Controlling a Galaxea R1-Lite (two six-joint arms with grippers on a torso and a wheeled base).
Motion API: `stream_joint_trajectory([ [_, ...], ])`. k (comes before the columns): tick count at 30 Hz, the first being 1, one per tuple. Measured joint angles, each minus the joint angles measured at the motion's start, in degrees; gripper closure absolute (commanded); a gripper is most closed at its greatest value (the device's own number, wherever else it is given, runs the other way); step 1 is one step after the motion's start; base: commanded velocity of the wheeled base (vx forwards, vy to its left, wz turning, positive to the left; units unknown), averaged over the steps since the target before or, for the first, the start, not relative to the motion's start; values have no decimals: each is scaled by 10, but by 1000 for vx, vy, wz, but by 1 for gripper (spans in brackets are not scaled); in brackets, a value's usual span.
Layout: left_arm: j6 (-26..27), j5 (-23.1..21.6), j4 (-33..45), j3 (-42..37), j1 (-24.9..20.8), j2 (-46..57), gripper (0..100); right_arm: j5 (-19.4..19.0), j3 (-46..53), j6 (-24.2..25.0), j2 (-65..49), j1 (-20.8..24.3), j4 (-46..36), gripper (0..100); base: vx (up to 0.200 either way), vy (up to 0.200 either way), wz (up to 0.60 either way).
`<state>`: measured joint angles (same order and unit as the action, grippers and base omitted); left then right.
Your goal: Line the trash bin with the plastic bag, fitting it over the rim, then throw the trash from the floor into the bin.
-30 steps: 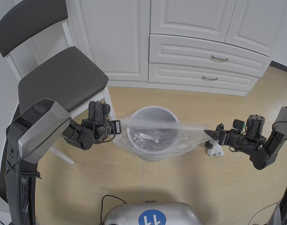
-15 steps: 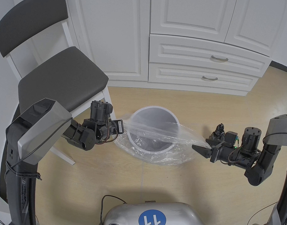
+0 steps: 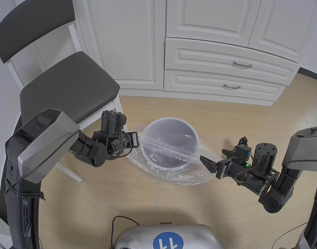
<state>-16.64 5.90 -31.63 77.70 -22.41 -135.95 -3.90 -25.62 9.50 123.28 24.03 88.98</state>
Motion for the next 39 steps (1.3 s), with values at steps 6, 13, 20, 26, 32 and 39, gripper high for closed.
stream_joint_trajectory([
  [6, 3, -1, 7, -12, 0, 5, 0, 84, -11, -44, -1, 59, 0, 0, 0, 0, 0],
  [13, 38, -8, 18, -46, 6, 30, 0, 108, -8, -65, 4, 94, 0, 0, 0, 0, 0],
  [20, 155, -31, 25, -115, 29, 66, 0, 116, -1, -80, 8, 102, 0, 0, 0, 0, 0],
  [26, 234, -166, 24, -193, 54, 112, 0, 125, 3, -87, 13, 111, 0, 0, 0, 0, 0],
  [32, 283, -302, 23, -240, 87, 143, 0, 133, 6, -94, 22, 121, 0, 0, 0, 0, 0],
  [39, 297, -336, 23, -253, 104, 154, 0, 168, -5, -116, 54, 130, 0, 0, 0, 0, 0],
])
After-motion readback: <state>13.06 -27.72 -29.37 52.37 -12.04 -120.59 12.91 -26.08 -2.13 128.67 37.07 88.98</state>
